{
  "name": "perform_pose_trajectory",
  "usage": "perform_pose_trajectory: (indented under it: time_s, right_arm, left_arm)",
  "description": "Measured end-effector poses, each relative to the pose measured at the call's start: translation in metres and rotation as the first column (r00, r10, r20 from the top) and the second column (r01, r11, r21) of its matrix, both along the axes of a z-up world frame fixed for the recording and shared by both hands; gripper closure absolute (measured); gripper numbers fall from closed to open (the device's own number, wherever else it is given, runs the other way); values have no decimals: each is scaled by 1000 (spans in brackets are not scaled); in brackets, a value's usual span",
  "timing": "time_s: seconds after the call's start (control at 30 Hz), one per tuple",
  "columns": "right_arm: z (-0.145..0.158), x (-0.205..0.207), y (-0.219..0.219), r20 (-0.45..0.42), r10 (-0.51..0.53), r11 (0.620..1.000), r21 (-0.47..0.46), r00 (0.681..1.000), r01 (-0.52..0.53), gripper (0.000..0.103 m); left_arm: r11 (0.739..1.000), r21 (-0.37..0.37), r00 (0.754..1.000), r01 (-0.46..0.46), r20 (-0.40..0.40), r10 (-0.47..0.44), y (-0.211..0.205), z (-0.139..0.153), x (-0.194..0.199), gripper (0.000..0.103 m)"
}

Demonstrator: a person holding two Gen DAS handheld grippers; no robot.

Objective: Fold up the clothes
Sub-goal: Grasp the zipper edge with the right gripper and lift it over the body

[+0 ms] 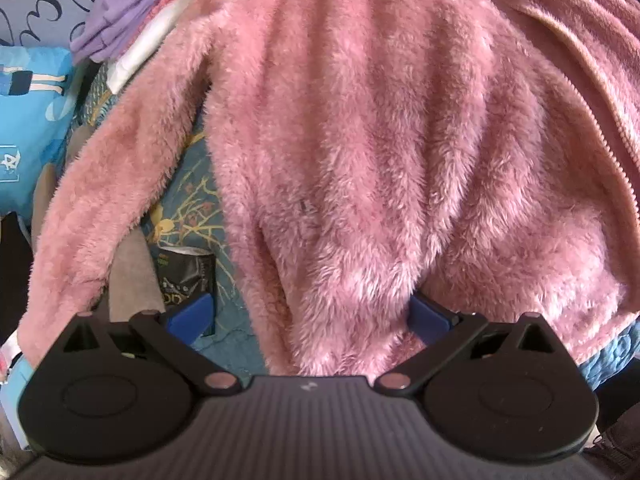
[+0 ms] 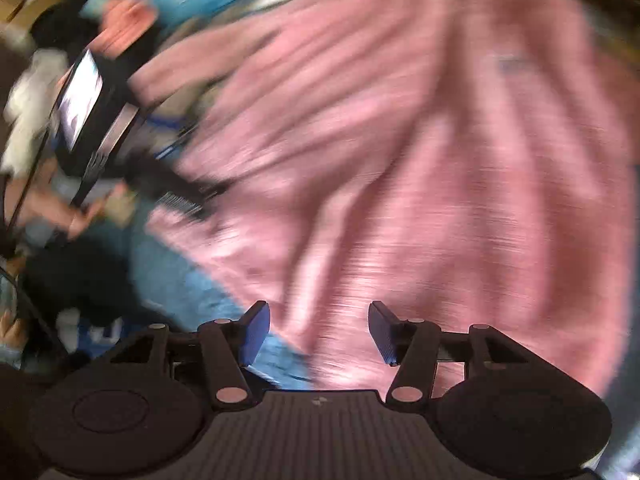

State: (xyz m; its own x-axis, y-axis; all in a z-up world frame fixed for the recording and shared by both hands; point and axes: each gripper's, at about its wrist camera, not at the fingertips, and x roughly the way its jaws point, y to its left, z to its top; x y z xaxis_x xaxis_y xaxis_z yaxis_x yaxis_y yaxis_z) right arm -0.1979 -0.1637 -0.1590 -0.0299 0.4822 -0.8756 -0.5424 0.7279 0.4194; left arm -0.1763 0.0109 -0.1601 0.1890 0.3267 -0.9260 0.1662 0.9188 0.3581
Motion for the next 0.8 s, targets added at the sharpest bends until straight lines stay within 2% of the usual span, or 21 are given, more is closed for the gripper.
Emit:
perform_pose_trajectory:
  time_s: [0.07,0.13,0.17,0.2,0.27,0.33,0.4,0.47,0.53,0.6,0.63,0.7,0.8]
  right_arm:
    - [-24,-6,21,-39,9,1000,-4,999,-9,51]
    - [-46,-11,39,-66,-22,997,-73,998,17,61]
    - [-53,-12,40,-91,-53,995,-92,995,44,89]
    - [-58,-13,39,-116,-90,992,-99,989,78,95]
    - [-55,-14,33,-194,-147,989,-43,970,142,95]
    - [-46,-17,25,-293,-167,980,55,942,191,96]
    - [-38,-24,17,-356,-167,968,117,920,221,96]
    - [-38,-29,7,-362,-221,962,72,905,264,96]
    - [-50,-32,0,-271,-285,958,-102,919,267,92]
    - [-57,-35,-1,-185,-271,945,-239,945,224,89]
    - [-56,-36,-1,-174,-252,946,-250,952,205,88]
    - [-45,-38,3,-161,-199,964,-209,967,164,65]
    - [-16,-33,14,-4,-100,978,-184,995,97,56]
  left_arm:
    - [1000,11,1000,15,5,-16,0,4,2,0]
    - [999,19,1000,26,6,-26,-1,6,3,0]
    - [999,21,1000,28,4,-29,-1,7,2,0]
    - [999,23,1000,31,2,-31,-1,7,2,0]
    - [1000,19,1000,24,3,-24,2,7,1,0]
    - [1000,16,1000,9,7,-9,2,7,-4,0]
    - [1000,26,1000,0,2,0,6,6,-6,0]
    - [998,66,1000,5,-6,-5,10,2,-9,0]
    - [996,85,1000,-2,-20,3,16,-3,-11,0]
    - [997,73,1000,-20,-23,21,20,-4,-15,0]
    - [997,75,999,-23,-25,25,21,-5,-14,0]
    - [996,83,1000,-11,-26,13,20,-5,-14,0]
    - [995,103,1000,16,-21,-14,11,-6,-20,0]
